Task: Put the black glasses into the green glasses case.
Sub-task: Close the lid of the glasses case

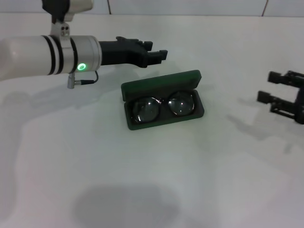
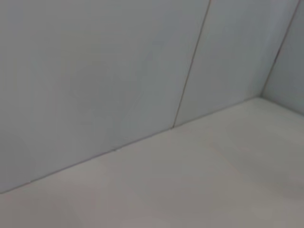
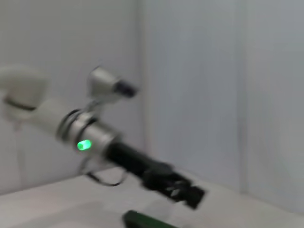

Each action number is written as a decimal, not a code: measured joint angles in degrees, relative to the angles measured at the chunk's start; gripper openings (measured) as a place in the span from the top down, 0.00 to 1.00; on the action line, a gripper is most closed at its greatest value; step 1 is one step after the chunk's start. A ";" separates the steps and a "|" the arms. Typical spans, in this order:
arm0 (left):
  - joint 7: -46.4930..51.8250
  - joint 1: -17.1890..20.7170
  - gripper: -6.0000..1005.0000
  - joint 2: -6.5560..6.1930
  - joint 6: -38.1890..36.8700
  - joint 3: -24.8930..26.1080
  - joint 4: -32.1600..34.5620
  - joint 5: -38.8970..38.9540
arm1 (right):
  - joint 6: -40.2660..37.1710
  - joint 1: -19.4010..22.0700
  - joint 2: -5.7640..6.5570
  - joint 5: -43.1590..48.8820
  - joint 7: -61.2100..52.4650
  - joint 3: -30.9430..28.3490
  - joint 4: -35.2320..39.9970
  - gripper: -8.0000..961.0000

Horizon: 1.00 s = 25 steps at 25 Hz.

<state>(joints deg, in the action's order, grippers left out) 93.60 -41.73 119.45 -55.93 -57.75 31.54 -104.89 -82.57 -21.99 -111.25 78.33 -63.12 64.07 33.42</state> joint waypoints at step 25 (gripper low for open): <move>2.51 4.91 0.45 0.25 -6.69 -10.79 10.73 -11.11 | 3.24 -0.64 -0.46 1.74 -0.66 -1.39 -0.65 0.35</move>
<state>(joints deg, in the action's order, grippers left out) 96.11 -36.81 119.70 -62.62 -68.53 42.27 -116.00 -79.33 -22.63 -111.71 80.07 -63.78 62.67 32.77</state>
